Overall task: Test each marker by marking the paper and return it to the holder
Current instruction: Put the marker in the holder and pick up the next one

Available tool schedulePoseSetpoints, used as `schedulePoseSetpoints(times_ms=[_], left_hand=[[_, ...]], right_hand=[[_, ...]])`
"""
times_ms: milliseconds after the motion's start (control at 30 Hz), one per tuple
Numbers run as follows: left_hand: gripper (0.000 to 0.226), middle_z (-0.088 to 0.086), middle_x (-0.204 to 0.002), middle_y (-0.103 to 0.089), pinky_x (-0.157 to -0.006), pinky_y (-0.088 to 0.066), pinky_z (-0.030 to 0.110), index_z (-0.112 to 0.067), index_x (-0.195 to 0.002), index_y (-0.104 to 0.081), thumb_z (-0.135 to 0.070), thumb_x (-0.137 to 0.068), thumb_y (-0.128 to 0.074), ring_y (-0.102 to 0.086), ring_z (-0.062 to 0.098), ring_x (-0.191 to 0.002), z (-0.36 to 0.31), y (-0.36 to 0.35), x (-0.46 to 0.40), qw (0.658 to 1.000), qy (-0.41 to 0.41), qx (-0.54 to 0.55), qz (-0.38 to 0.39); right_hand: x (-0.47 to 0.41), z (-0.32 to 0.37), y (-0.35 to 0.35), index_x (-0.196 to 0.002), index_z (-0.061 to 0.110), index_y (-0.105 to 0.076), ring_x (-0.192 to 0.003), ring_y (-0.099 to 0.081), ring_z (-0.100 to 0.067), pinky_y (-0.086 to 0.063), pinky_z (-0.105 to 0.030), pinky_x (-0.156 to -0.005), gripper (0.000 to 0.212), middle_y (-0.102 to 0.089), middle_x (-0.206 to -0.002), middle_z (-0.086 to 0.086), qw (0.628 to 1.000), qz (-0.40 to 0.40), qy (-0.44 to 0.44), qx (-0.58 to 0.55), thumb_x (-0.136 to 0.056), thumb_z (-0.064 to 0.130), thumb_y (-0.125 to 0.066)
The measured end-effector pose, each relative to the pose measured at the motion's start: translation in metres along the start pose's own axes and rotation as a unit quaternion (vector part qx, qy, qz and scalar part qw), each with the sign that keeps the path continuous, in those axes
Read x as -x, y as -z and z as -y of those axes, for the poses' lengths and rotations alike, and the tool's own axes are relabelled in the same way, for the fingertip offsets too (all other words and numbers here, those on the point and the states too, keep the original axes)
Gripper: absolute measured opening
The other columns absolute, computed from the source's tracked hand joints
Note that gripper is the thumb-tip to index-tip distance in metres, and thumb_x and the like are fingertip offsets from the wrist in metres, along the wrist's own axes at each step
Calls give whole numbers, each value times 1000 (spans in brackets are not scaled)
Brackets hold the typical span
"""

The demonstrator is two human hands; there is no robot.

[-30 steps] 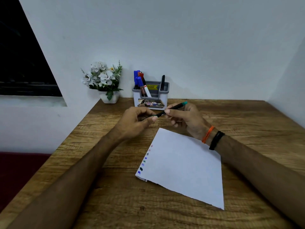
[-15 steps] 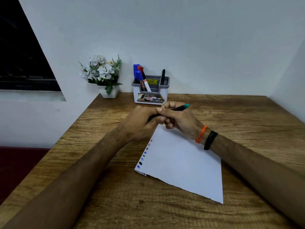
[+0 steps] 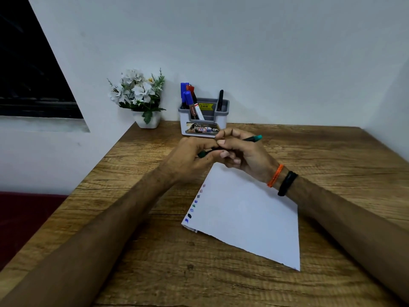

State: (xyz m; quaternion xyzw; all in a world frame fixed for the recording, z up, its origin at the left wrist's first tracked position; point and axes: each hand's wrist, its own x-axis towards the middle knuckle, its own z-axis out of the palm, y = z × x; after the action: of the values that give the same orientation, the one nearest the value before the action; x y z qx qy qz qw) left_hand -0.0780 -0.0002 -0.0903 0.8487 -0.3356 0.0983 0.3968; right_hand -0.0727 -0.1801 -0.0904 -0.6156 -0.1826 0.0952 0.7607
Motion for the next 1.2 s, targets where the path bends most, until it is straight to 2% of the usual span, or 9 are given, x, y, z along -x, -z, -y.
schedulePoseSetpoints(times_ms=[100,167,233,433,600,800,1000,1133,1200], left_hand=[[34,-15,-96,-71,-73,-53,26,-34,-107,-70,-55,-80,-67,-65,1,-86,-2,6,2,999,31,-16,2],[51,-14,-96,-68,-68,-49,25,-28,-111,-68,-60,-71,-73,-62,2,-81,0,11,4,995,78,-59,10],[54,-13,-94,-64,-62,-44,23,-27,-110,-67,-60,-68,-75,-57,-2,-78,7,16,5,984,130,-121,21],[53,-9,-100,-62,-69,-43,25,-29,-105,-67,-63,-65,-74,-53,-1,-84,19,16,5,969,200,-141,41],[41,-19,-87,-52,-70,-43,25,-29,-103,-66,-54,-72,-74,-50,-3,-77,15,15,4,967,194,-155,53],[36,-20,-66,-44,-58,-36,22,-25,-105,-65,-45,-76,-74,-44,-1,-59,9,15,5,968,183,-163,60],[44,-14,-64,-50,-57,-35,22,-27,-106,-64,-47,-70,-79,-46,2,-56,8,17,6,966,196,-149,83],[46,-16,-75,-51,-63,-39,24,-29,-105,-64,-50,-67,-80,-47,0,-66,8,17,5,965,199,-146,85],[44,-17,-76,-54,-68,-45,25,-28,-103,-65,-47,-67,-81,-48,0,-62,10,18,5,967,197,-140,81]], right_hand=[[1,3,3,-94,9,-67,-40,-37,-7,-35,-17,-43,17,-44,-51,-1,999,-25,21,32,-80,14,-60],[2,7,6,-96,7,-69,-42,-40,-8,-33,-17,-41,24,-48,-51,0,998,-31,30,38,-80,16,-54],[5,8,9,-97,4,-72,-46,-48,-12,-37,-18,-42,32,-58,-57,-6,999,-22,12,26,-78,18,-50],[18,3,10,-92,0,-74,-58,-67,-17,-51,-21,-51,30,-73,-76,-17,998,44,-17,35,-84,15,-50],[22,-3,-1,-90,-4,-69,-52,-64,-15,-52,-22,-48,8,-70,-70,-11,990,34,-3,137,-89,2,-63],[26,-4,-10,-91,-4,-74,-55,-67,-17,-58,-27,-54,10,-71,-71,-14,982,26,-25,183,-89,-3,-64],[28,-8,-13,-83,5,-74,-54,-66,-15,-57,-27,-53,12,-71,-65,-9,967,2,-25,253,-86,-4,-66],[28,-10,-13,-82,6,-74,-51,-66,-12,-54,-24,-49,11,-71,-61,-5,962,-13,-28,272,-85,-2,-67],[29,-10,-14,-82,6,-74,-52,-66,-13,-54,-23,-50,11,-71,-62,-5,962,-8,-30,270,-85,-2,-67]])
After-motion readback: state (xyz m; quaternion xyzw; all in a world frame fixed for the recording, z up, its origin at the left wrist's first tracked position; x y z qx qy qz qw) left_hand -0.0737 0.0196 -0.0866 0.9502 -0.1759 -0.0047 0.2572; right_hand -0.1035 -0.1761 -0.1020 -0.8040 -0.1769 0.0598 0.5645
